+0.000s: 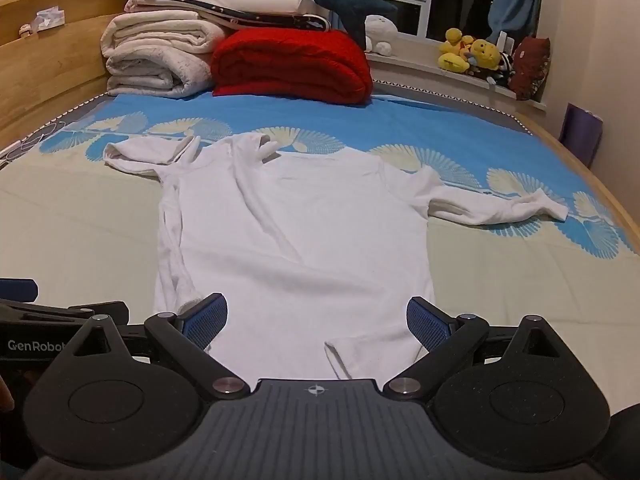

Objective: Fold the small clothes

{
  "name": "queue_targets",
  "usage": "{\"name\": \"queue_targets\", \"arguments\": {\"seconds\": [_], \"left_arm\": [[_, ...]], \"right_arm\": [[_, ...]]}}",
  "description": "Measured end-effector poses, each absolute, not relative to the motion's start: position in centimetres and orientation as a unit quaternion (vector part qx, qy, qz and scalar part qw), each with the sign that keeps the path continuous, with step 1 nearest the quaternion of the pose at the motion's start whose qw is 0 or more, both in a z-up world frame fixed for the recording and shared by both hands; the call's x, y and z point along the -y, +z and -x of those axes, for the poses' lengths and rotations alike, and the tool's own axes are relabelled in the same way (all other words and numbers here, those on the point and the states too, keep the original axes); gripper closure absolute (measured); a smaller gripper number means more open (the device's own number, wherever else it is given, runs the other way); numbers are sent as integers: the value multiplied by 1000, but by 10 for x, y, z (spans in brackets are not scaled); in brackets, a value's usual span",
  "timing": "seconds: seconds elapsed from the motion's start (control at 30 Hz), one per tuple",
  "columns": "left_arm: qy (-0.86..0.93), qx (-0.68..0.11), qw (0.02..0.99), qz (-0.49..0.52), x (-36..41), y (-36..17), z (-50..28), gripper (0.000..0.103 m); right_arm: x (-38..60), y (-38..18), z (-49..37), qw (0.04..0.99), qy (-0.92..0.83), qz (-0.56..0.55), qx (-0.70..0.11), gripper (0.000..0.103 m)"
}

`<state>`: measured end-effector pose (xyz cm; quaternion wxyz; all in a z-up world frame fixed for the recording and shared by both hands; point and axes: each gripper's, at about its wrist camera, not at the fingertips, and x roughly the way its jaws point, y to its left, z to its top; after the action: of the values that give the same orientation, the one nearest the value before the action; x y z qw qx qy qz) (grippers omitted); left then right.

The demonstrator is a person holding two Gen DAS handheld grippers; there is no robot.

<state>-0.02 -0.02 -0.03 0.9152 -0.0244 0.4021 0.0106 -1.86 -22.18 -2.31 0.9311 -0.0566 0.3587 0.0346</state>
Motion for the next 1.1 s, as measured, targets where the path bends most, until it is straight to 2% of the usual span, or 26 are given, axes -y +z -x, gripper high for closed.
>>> {"name": "queue_targets", "arguments": {"seconds": [0.63, 0.7, 0.73, 0.87, 1.1], "left_arm": [[12, -403, 915, 25, 4, -9, 0, 1], [12, -405, 914, 22, 6, -13, 0, 1], [12, -406, 913, 21, 7, -12, 1, 1], [10, -409, 912, 17, 6, -11, -3, 1], [7, -404, 915, 16, 7, -9, -2, 1]], "right_arm": [[221, -24, 18, 931, 36, 58, -359, 7], [221, -23, 19, 933, 38, 56, -353, 21], [222, -22, 18, 934, 38, 55, -351, 33], [229, -21, 16, 933, 34, 37, -357, 49], [230, -20, 18, 933, 39, 31, -358, 49]]}}
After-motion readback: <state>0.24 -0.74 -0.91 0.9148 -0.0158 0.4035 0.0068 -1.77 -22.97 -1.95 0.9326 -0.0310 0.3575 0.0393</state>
